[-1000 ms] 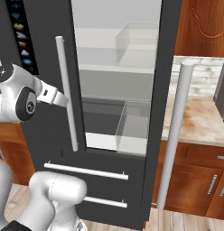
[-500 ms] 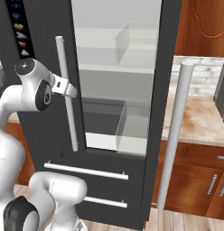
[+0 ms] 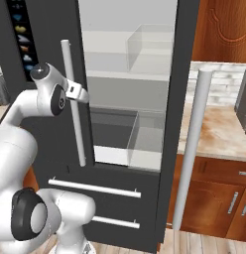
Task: Open the fridge, grab two sodas, and place both sodas inside the bowl with ice on the dining counter.
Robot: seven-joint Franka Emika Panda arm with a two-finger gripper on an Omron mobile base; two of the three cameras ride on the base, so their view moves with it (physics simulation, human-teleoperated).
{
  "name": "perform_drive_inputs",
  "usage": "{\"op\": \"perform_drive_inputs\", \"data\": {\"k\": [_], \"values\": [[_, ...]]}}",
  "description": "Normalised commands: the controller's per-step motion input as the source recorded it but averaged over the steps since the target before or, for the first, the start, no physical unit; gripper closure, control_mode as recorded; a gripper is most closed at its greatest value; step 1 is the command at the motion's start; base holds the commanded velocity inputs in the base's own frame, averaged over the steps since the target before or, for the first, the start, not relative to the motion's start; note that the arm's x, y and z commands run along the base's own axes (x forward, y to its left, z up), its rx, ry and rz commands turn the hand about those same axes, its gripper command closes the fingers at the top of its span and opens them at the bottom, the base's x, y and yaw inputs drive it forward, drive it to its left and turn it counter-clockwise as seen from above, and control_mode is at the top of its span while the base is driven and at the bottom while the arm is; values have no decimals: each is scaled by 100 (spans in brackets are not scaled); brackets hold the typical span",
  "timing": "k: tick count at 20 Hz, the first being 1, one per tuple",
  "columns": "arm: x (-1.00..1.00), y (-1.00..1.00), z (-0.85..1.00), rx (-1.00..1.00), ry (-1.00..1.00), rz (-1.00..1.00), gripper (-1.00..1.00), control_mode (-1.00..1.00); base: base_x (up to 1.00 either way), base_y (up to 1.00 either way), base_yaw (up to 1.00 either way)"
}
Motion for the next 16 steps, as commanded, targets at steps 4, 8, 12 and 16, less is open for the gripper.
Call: {"op": "perform_drive_inputs", "data": {"k": [4, 8, 12, 16], "values": [[45, 0, -13, 0, 0, 0, 100, -100, 0, 0, 0], [1, 5, -5, 0, 0, 0, 100, -100, 0, 0, 0], [-50, 48, 0, 0, -2, 0, 100, -100, 0, 0, 0], [-84, 89, -7, -1, -8, 2, 100, -100, 0, 0, 0]]}}
